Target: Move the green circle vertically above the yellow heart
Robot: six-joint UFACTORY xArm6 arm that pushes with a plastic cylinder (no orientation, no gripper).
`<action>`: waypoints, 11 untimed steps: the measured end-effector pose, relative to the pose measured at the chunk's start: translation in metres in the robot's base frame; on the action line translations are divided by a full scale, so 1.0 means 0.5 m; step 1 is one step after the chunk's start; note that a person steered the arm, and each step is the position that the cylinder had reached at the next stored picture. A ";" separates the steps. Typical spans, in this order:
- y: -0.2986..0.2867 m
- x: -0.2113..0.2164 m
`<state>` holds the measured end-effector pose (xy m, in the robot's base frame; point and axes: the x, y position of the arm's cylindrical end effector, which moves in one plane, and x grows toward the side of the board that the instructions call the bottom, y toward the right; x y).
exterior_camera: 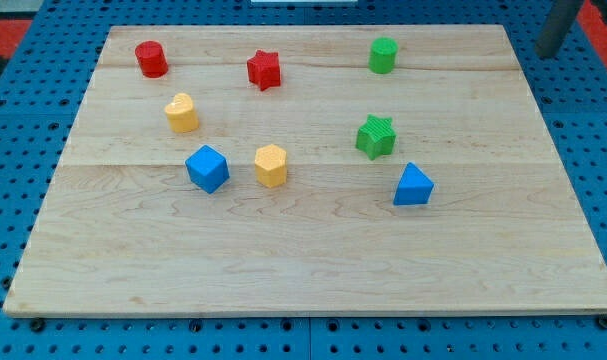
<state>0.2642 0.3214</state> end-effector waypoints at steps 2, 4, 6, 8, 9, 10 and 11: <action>-0.101 0.002; -0.101 -0.014; -0.234 0.009; -0.523 -0.029; -0.459 -0.076; -0.575 -0.075; -0.720 -0.075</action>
<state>0.2266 -0.0389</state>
